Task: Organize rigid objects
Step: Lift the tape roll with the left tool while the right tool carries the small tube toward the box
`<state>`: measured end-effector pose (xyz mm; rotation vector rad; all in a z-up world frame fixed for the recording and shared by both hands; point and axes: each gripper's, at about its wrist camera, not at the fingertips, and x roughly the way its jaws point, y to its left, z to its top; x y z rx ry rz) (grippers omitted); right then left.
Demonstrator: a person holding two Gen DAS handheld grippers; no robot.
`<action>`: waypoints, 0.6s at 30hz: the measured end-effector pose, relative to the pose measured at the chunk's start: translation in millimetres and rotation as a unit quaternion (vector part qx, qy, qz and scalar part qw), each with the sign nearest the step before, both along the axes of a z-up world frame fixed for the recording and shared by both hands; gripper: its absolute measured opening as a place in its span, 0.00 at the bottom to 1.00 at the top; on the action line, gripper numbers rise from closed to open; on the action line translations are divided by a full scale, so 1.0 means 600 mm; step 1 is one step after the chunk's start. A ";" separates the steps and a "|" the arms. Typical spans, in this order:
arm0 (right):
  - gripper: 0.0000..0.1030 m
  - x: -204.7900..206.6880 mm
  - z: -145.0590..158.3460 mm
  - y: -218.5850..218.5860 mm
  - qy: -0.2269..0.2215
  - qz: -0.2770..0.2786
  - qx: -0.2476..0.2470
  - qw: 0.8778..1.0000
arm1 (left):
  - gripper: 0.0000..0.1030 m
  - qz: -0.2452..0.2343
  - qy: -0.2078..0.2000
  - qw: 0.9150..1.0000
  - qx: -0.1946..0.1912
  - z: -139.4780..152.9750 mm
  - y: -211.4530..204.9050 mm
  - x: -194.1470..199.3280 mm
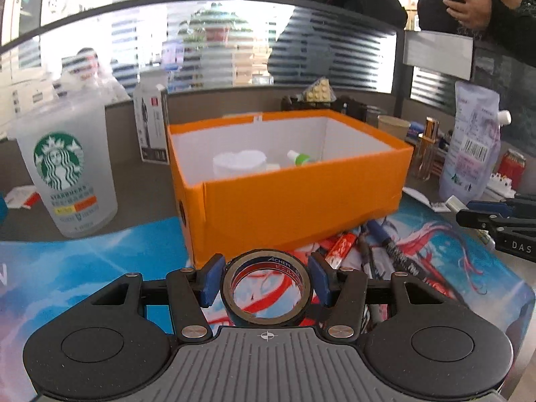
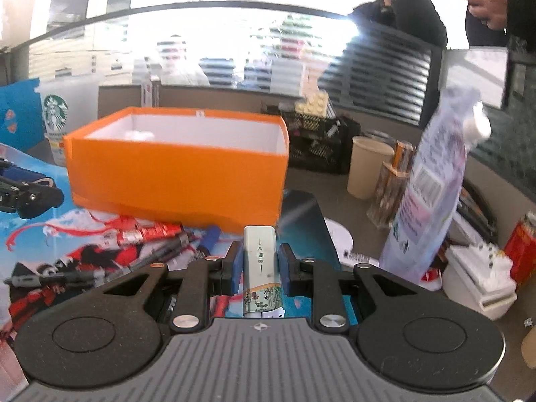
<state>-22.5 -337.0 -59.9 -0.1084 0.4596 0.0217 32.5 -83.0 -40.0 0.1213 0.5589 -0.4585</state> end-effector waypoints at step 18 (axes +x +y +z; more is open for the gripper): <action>0.20 0.020 0.067 0.042 -0.038 0.049 -0.017 0.998 | 0.51 0.001 -0.036 0.999 0.000 0.059 -0.015 0.004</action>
